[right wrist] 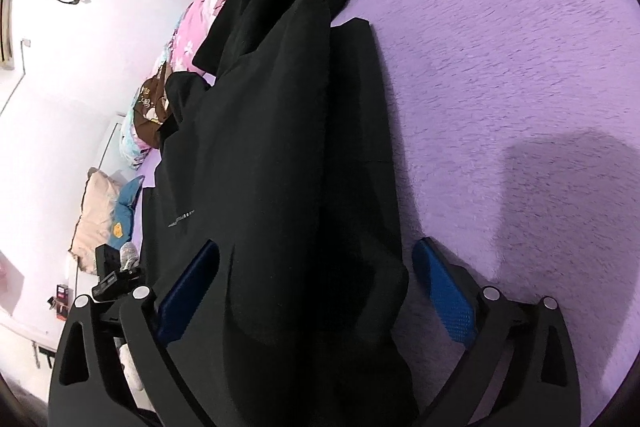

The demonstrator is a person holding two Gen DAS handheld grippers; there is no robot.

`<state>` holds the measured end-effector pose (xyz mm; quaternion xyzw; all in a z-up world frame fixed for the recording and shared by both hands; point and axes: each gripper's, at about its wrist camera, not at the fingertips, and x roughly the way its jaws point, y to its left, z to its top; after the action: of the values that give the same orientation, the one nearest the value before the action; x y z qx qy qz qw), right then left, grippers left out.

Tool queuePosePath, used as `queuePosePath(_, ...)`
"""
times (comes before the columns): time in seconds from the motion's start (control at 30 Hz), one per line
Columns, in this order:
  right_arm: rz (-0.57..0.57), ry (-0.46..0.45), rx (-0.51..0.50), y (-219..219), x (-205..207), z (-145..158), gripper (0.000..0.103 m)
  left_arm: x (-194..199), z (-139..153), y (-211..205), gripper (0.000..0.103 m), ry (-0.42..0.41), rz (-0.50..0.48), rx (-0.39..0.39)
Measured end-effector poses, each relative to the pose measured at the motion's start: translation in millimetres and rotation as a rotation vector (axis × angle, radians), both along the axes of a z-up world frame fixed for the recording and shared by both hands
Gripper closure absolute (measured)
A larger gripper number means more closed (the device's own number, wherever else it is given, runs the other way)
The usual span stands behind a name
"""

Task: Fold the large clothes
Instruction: 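Move both open grippers to the long side edge of the jacket, then close both grippers on the jacket's side edge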

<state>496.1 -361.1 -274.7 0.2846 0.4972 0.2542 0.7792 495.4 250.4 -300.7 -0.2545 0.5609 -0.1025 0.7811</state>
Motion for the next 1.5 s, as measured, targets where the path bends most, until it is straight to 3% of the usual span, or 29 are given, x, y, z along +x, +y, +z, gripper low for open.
queuePosePath(0.2, 0.071, -0.003, 0.056, 8, 5, -1, 0.007, 5, -2, -9, 0.006, -0.008, -0.029, -0.042)
queuePosePath(0.33, 0.128, -0.007, 0.068, 19, 9, 0, 0.007, 8, -3, -15, 0.006, -0.029, -0.062, -0.167)
queuePosePath(0.43, 0.164, -0.004, 0.103, 24, 12, -1, 0.006, 13, -6, -23, 0.006, -0.018, -0.076, -0.147)
queuePosePath(0.63, 0.234, -0.008, 0.213, 36, 16, -2, 0.006, 17, -7, -28, 0.007, -0.034, -0.092, -0.223)
queuePosePath(0.73, 0.263, -0.004, 0.164, 50, 17, -3, 0.006, 17, -10, -31, 0.007, -0.045, -0.099, -0.263)
queuePosePath(0.93, 0.273, -0.009, 0.172, 59, 15, -3, 0.007, 20, -14, -44, 0.007, -0.05, -0.115, -0.321)
queuePosePath(1.0, 0.274, -0.009, 0.167, 60, 15, -2, 0.011, 20, -15, -42, 0.007, -0.051, -0.106, -0.345)
queuePosePath(1.2, 0.232, 0.03, 0.152, 54, 17, -9, 0.043, 20, -13, -48, 0.008, -0.057, -0.125, -0.306)
queuePosePath(1.33, 0.228, 0.036, 0.151, 54, 16, -10, 0.051, 21, -13, -51, 0.011, -0.054, -0.119, -0.274)
queuePosePath(1.5, 0.224, 0.048, 0.165, 52, 16, -13, 0.064, 20, -16, -44, 0.04, -0.038, -0.093, -0.24)
